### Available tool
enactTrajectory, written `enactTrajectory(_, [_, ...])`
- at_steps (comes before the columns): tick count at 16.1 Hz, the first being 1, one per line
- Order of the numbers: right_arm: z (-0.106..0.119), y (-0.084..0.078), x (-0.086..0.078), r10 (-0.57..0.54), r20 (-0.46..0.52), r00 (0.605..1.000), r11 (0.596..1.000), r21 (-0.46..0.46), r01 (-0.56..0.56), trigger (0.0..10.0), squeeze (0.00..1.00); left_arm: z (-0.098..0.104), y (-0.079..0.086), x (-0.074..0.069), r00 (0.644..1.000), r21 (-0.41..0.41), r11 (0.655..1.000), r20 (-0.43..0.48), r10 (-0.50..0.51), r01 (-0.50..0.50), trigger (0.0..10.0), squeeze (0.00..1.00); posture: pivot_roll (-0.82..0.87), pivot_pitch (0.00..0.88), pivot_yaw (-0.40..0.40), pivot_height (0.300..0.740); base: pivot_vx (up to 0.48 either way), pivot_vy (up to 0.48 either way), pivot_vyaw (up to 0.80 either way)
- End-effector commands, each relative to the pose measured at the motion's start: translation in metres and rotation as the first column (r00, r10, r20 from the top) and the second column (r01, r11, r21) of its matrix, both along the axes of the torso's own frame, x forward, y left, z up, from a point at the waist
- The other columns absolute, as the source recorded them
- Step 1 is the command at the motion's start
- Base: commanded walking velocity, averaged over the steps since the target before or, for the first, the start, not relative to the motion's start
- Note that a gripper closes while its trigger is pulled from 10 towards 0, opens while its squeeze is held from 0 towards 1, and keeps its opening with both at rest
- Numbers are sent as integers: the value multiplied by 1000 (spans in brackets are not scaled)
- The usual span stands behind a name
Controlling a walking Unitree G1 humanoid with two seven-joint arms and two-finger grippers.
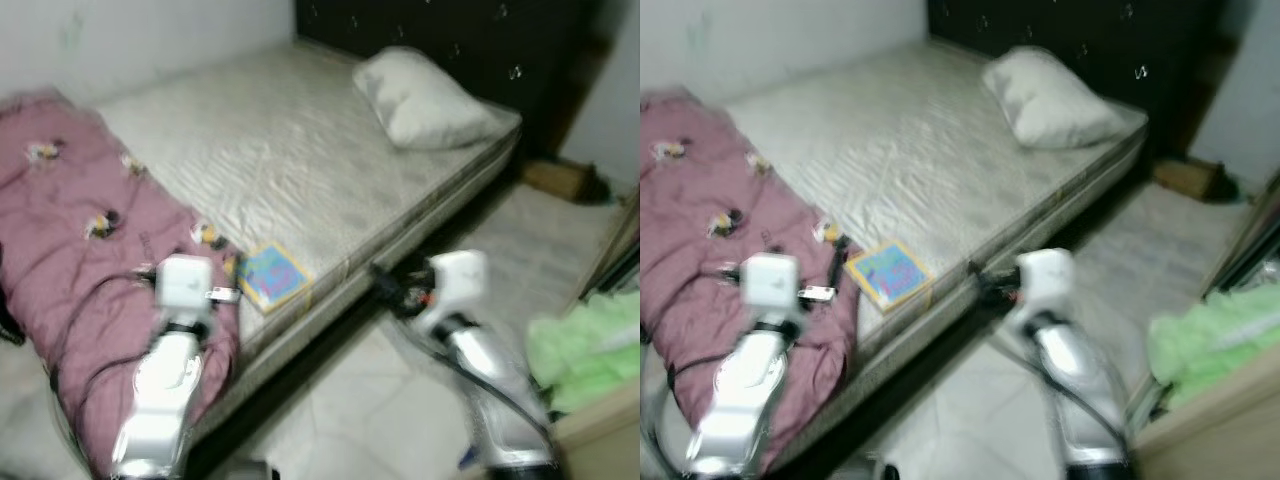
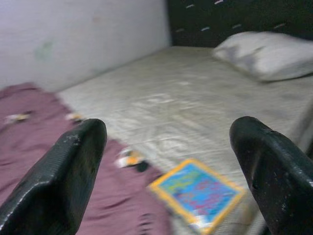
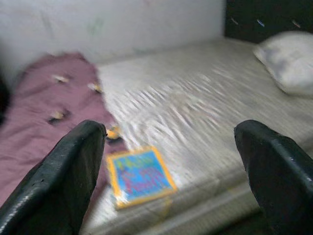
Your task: Clean up the room
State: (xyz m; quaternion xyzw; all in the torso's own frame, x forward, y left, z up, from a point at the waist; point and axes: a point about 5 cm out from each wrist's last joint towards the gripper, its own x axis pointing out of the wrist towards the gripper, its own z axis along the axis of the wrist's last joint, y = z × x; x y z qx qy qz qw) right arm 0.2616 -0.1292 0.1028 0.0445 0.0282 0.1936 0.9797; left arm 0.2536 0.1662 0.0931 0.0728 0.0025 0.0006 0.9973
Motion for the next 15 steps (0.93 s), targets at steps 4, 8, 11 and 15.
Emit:
enactTrajectory(4, [-4,-14,1,-61,-7,998,998,-33,61,10000,0,-1,-3,-4,1000,-6,1000,-2,3,-3,10000,0,-42,18,13,740,0,0,800])
enactTrajectory(8, [-4,-13,1,-65,1,998,997,-34,65,10000,0,0,-9,-5,1000,-33,999,9,-24,24,10000,0,-44,24,12,740,0,0,800])
enactTrajectory(11, [-4,-14,1,-66,2,998,997,-38,66,10000,0,-1,-7,-4,1000,-22,1000,0,-14,14,10000,0,-45,26,9,740,0,0,800])
enactTrajectory(15, [-6,-14,0,-69,1,998,996,-48,68,10000,0,-1,-9,-3,1000,-17,1000,-2,-23,23,10000,0,-46,28,9,740,0,0,797])
